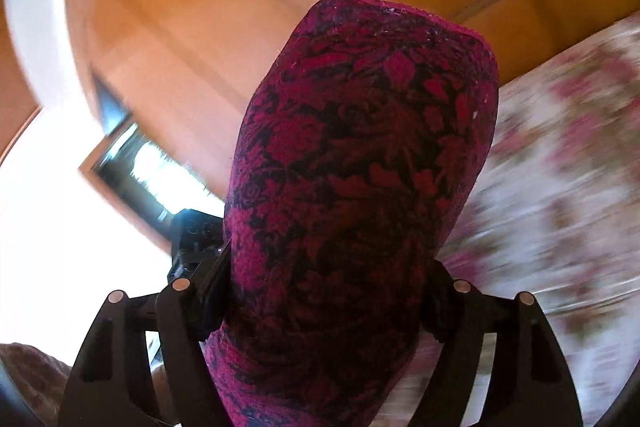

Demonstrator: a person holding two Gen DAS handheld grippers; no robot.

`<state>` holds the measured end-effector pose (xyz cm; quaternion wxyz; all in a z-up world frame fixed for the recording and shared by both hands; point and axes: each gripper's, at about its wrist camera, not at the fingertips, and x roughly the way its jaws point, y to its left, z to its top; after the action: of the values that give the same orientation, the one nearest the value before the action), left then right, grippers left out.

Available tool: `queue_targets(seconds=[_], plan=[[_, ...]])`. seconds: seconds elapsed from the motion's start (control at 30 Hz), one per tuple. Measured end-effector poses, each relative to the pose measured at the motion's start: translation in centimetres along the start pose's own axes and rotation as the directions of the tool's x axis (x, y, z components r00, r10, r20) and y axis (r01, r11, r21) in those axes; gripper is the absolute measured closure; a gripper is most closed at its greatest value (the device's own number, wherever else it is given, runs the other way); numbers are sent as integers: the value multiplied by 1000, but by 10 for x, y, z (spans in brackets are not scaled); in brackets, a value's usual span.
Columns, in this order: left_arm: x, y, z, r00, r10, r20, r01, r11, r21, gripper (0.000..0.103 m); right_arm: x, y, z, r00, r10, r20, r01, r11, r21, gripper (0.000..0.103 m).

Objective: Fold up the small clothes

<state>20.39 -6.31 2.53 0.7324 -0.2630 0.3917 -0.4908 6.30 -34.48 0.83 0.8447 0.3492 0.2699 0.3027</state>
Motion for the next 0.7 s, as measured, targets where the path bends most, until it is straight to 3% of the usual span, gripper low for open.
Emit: queue_targets(seconds=[0.13,0.27,0.33,0.43,0.5,0.57,0.63,0.7], plan=[[93,-28,15,989,14,-146,-2,997,81,29,-56,-59,4,985,-147,88,138,985,105,29],[174,-25,-1,940,159,-301,-124,983,132,34,-83,-121,-23,963,-262,60,239,937,253,29],[191,-20,-11,923,211,-323,-175,975,138,33,-82,-142,-40,958,-286,23,267,917,297,23],[190,-28,-15,930,240,-279,-202,967,157,31,-91,-145,-54,954,-298,38,273,911,310,14],[183,-39,-16,931,269,-248,-226,956,187,31,-97,-140,-50,940,-340,21,320,903,285,9],[174,-44,-20,933,283,-222,-238,949,208,31,-103,-122,-33,897,-441,17,427,876,224,9],[172,-46,-24,933,293,-207,-250,945,213,31,-105,-89,-20,836,-544,70,532,836,133,14],[166,-48,-34,935,298,-191,-260,944,201,31,-102,-61,-7,795,-596,111,593,803,62,20]])
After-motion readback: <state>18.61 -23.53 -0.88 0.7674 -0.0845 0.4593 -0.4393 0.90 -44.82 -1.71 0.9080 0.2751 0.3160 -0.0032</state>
